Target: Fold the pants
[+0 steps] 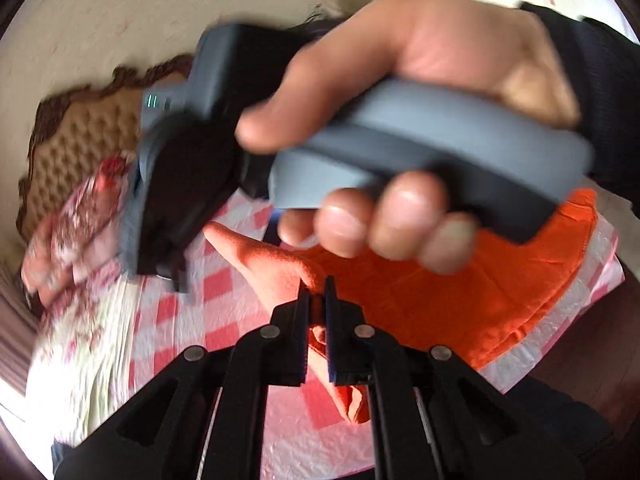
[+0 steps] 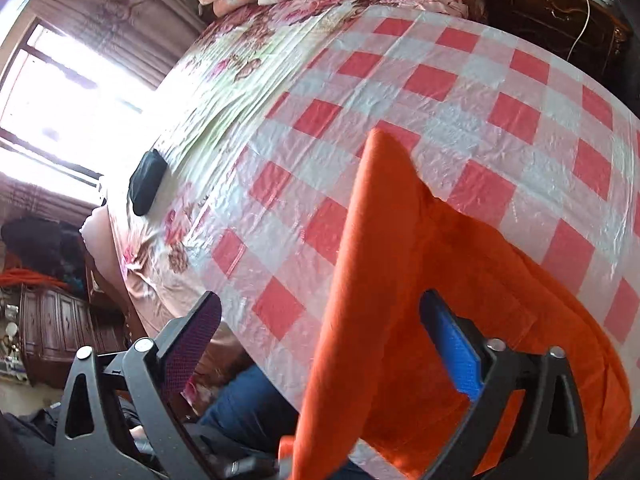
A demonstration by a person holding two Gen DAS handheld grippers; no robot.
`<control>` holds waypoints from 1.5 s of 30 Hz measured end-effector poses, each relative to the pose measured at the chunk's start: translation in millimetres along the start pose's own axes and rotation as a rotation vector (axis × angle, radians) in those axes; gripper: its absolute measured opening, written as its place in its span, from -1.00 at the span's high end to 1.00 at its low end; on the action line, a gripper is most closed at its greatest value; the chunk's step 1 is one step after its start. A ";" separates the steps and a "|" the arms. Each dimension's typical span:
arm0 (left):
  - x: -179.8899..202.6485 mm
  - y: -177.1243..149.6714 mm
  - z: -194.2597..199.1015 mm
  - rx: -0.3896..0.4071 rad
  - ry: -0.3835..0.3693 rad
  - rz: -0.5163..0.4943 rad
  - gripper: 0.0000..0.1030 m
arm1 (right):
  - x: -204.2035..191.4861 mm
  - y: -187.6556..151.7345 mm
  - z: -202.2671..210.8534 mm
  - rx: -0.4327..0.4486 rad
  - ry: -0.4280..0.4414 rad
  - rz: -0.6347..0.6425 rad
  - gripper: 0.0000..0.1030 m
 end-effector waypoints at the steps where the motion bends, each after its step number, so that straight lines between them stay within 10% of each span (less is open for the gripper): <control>1: 9.9 10.0 2.1 0.017 -0.005 -0.024 0.88 | 12.6 0.0 3.4 -0.002 -0.017 -0.016 0.20; 3: 30.5 27.7 5.2 0.054 -0.027 -0.059 0.88 | 41.1 -5.3 21.4 0.022 -0.006 -0.065 0.72; 6: 74.6 57.3 6.1 0.113 -0.088 -0.118 0.89 | 98.1 -32.9 70.2 0.115 -0.017 -0.137 0.83; 12: 193.0 116.5 1.3 0.242 -0.216 -0.237 0.89 | 221.0 -108.5 143.0 0.237 -0.063 -0.326 0.86; 20: 309.5 117.8 -42.8 0.173 -0.280 -0.367 0.89 | 353.1 -178.1 131.2 0.267 -0.049 -0.512 0.86; 31: 337.3 145.8 -59.8 0.154 -0.264 -0.360 0.89 | 343.0 -174.2 156.0 0.350 -0.198 -0.388 0.81; 35: 338.2 138.8 -57.9 0.153 -0.356 -0.335 0.40 | 365.6 -192.3 138.4 0.382 -0.275 -0.390 0.48; 36: 330.9 138.3 -49.3 0.171 -0.380 -0.325 0.19 | 364.3 -195.5 144.2 0.418 -0.288 -0.389 -0.01; 38: 306.2 135.4 -33.6 0.206 -0.417 -0.251 0.18 | 366.3 -207.3 168.1 0.536 -0.486 -0.412 -0.55; 45: 176.8 84.8 -71.0 0.050 -0.343 0.157 0.49 | 328.9 -253.4 179.1 0.682 -0.770 -0.467 -0.48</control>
Point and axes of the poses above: each gripper's, at about its wrist camera, not at the fingertips, and z roughly against the way its jaws point, x to its right, y to its top, the point moved 5 cm from there along -z, roughly the way its jaws point, and after that the axes turned 11 degrees about -z, right-handed, at the moved point
